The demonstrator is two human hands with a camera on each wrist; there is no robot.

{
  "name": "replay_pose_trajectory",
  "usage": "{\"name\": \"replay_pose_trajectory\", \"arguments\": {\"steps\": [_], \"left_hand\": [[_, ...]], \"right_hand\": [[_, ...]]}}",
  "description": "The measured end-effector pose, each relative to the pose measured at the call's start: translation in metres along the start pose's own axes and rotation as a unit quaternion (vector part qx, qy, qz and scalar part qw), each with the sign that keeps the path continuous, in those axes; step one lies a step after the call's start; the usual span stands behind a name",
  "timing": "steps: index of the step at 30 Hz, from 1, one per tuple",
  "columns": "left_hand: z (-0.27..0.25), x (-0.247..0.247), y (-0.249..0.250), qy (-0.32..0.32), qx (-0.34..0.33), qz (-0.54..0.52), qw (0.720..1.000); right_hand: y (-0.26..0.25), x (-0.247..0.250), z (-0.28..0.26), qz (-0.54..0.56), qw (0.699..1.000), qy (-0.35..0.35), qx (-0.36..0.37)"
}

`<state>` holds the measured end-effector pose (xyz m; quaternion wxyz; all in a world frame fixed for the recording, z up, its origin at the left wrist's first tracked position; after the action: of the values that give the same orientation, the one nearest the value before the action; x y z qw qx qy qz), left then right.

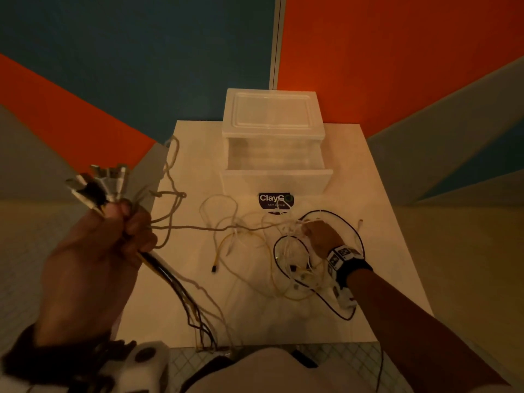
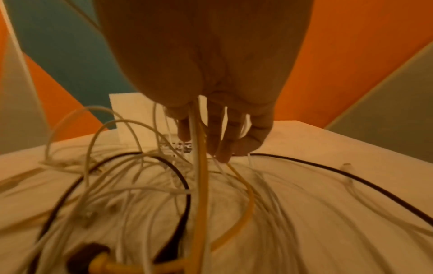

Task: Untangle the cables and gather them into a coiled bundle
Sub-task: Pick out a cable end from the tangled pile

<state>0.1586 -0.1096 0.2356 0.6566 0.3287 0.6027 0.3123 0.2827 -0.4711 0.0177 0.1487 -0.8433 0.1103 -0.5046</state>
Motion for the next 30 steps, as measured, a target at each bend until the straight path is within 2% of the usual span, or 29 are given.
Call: {"name": "replay_pose_trajectory", "arguments": {"steps": [3, 6, 8, 11, 15, 19, 22, 25, 27, 28, 30], "left_hand": [[0.003, -0.011, -0.018, 0.063, -0.002, 0.127, 0.990], [0.009, -0.017, -0.049, 0.114, 0.048, 0.198, 0.972], [0.010, -0.018, -0.068, 0.103, 0.097, 0.222, 0.965], [0.013, -0.028, -0.091, 0.062, 0.156, 0.214, 0.962], [0.021, -0.046, -0.118, 0.042, 0.192, 0.199, 0.960], [0.025, -0.059, -0.129, 0.119, 0.179, 0.145, 0.966], [0.028, -0.053, -0.120, 0.152, 0.152, 0.099, 0.972], [0.026, -0.038, -0.096, 0.145, 0.115, 0.094, 0.978], [0.022, -0.032, -0.084, 0.128, 0.096, 0.117, 0.980], [0.020, -0.031, -0.082, 0.123, 0.089, 0.129, 0.980], [0.016, -0.033, -0.082, 0.118, 0.082, 0.145, 0.979]], "right_hand": [[-0.016, 0.012, -0.015, -0.054, 0.996, 0.068, -0.008], [-0.046, 0.025, -0.048, -0.130, 0.976, 0.173, 0.000], [-0.063, 0.032, -0.069, -0.163, 0.960, 0.226, 0.010], [-0.087, 0.041, -0.090, -0.163, 0.953, 0.255, 0.018], [-0.120, 0.035, -0.117, -0.156, 0.954, 0.253, 0.048], [-0.132, 0.017, -0.129, -0.149, 0.949, 0.260, 0.096], [-0.122, -0.001, -0.126, -0.151, 0.954, 0.224, 0.127], [-0.086, -0.014, -0.107, -0.154, 0.972, 0.156, 0.085], [-0.066, -0.013, -0.093, -0.102, 0.989, 0.092, 0.057], [-0.063, -0.008, -0.092, -0.046, 0.994, 0.083, 0.060], [-0.073, 0.006, -0.099, 0.122, 0.981, 0.093, 0.116]]}}
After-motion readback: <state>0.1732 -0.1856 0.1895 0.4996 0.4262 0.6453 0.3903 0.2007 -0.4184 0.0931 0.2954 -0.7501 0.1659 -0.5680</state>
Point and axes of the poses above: each hand's wrist, its own z-axis towards the middle knuckle, its own x-axis out of the back of the hand, y = z × x, the point moved 1 cm from there along z, towards the middle knuckle, and after that the axes turned 6 degrees about -y, right-handed, at the moved point
